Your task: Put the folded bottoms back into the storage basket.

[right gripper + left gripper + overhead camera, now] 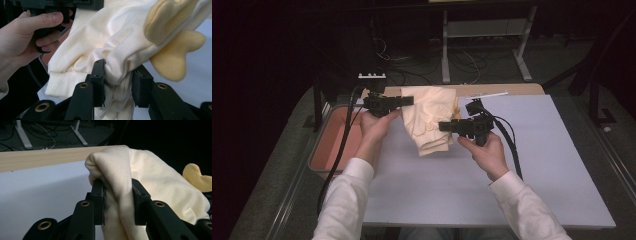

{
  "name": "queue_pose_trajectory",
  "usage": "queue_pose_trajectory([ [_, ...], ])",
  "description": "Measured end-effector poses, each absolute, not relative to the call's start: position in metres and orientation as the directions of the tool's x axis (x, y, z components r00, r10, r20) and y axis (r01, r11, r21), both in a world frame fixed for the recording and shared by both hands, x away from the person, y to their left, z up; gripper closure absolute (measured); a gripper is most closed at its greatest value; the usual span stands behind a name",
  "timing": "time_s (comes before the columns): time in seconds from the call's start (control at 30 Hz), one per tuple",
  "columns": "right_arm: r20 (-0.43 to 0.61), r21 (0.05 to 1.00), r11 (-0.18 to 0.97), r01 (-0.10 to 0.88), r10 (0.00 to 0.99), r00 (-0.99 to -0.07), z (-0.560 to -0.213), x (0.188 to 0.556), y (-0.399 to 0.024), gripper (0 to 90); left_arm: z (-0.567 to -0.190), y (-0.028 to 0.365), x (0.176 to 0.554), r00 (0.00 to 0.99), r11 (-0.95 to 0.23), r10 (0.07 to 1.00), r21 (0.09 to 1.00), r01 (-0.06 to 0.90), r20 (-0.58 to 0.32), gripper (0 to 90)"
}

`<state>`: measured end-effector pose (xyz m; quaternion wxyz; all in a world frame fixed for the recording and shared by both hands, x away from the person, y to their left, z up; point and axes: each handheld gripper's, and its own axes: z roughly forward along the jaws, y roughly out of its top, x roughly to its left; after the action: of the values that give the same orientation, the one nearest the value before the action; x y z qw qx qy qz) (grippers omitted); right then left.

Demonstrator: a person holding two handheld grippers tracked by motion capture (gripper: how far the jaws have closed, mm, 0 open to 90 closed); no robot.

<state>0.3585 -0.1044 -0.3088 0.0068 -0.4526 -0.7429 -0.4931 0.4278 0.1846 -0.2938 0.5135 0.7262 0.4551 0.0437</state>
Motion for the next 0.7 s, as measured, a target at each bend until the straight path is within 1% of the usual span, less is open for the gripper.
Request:
queue_pose_trajectory([
  [0.7,0.430,0.753,0.133,0.644,0.641,-0.636,-0.290,0.369,-0.065,65.9,-0.269,0.224,0.423,0.565,-0.029,0.738,0.818,0.574,-0.370,68.8],
])
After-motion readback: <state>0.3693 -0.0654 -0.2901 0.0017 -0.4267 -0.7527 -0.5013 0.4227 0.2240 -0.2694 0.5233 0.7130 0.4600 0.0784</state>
